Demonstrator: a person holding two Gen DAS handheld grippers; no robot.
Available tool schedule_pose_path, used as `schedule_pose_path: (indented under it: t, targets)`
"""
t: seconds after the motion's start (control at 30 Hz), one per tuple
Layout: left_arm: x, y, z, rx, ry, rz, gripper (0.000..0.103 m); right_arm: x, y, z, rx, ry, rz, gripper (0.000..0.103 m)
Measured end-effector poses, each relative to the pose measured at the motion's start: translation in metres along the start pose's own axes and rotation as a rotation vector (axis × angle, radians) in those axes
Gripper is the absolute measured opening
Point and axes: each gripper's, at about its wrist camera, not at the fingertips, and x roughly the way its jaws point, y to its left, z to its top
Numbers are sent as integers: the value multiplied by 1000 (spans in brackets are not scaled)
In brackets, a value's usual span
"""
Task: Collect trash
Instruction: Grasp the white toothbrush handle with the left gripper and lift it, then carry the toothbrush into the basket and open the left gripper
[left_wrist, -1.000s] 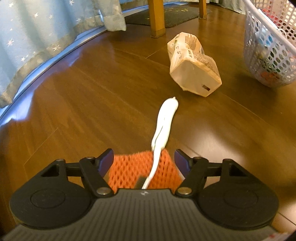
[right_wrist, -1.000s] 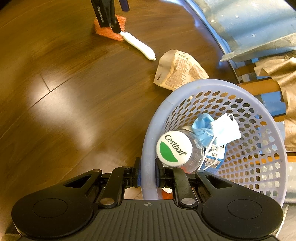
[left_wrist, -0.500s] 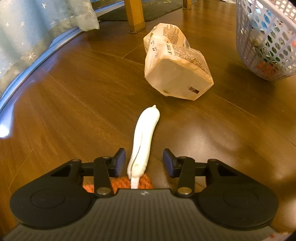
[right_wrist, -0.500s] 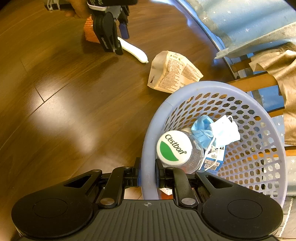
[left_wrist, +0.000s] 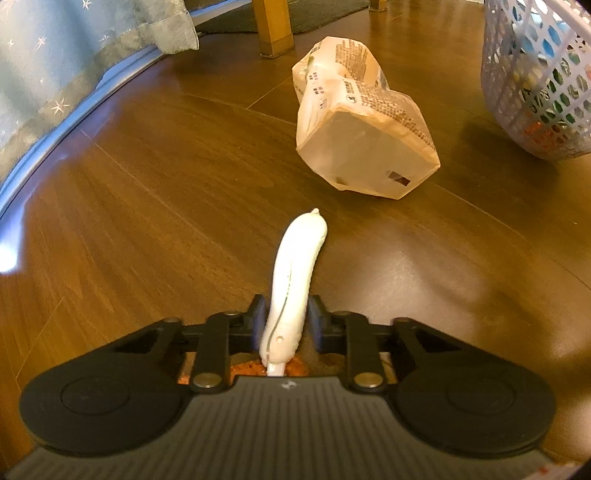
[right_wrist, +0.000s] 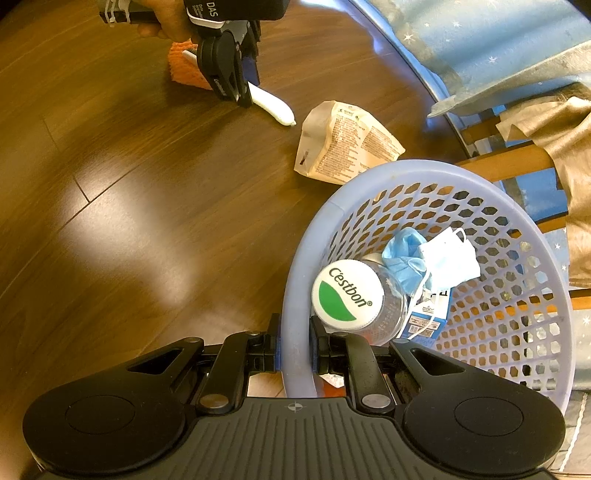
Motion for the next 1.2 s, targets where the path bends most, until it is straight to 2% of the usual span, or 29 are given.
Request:
schedule_pose_path:
  t: [0.33, 0.67, 1.2]
  targets:
    - [-19, 6, -3, -27, -26, 10, 16, 0, 1, 1, -4, 2, -2, 11]
    - [-69, 3, 13, -16, -88, -1, 16, 1, 1, 1, -1, 1, -2, 11]
    - [-154, -37, 63, 99, -218, -99, 16, 2, -1, 1, 6, -2, 1, 11]
